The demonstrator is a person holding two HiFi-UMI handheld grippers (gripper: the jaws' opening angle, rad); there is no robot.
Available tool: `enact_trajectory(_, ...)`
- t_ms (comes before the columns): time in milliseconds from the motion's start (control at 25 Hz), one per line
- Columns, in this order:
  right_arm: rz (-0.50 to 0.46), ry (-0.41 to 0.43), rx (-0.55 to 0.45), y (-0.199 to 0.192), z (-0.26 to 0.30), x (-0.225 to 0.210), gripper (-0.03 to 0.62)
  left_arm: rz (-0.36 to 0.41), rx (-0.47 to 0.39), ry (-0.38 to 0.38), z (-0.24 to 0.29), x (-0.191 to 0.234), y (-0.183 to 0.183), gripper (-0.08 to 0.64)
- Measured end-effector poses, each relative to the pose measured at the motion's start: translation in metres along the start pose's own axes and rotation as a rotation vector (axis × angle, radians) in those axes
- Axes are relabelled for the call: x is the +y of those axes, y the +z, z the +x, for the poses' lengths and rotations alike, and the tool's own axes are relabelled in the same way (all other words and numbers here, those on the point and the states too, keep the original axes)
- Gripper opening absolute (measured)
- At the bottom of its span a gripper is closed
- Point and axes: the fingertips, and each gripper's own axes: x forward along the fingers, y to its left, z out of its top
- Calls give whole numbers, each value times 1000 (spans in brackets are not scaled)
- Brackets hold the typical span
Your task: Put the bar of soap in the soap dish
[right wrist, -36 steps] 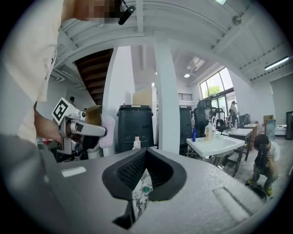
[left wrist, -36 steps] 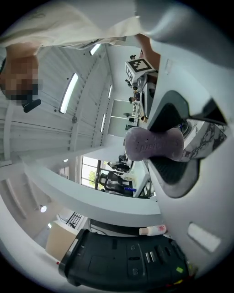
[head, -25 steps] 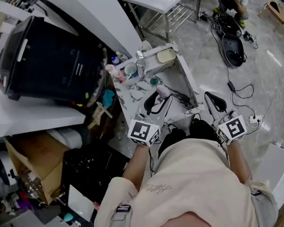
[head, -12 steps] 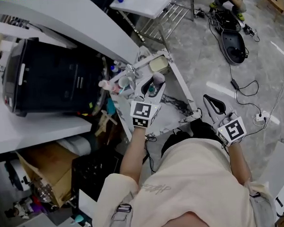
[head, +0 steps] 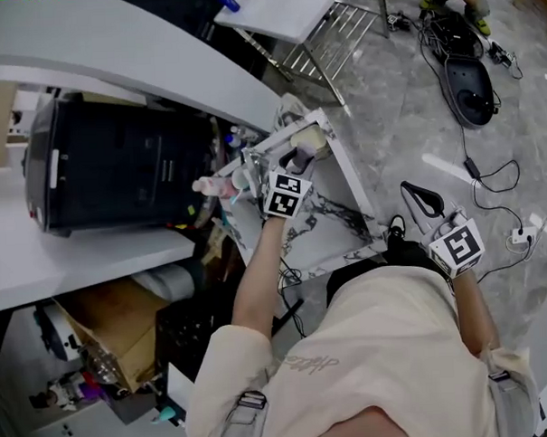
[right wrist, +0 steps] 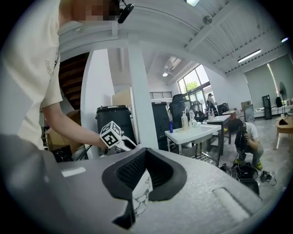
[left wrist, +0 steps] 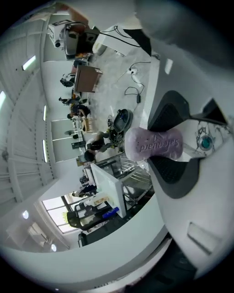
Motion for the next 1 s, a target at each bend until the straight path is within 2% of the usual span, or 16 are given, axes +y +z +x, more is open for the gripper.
enact_trajectory(120, 20, 10, 1, -2, 2, -9, 0, 17, 89, -7, 27, 10, -16, 201)
enact_trajectory(280, 55, 17, 31, -14, 0, -23, 0, 54, 168, 10, 54, 20, -21, 201)
enact_trajectory(520, 95, 23, 49, -20, 6, -35, 0, 218, 311, -17, 84, 23, -33, 201)
enact_trajectory(840, 119, 25, 60, -28, 5, -47, 0, 342, 448, -57, 105, 23, -46, 202)
enact_trajectory(1000, 132, 19, 67, -26, 5, -52, 0, 408, 471, -86, 108, 23, -48, 196)
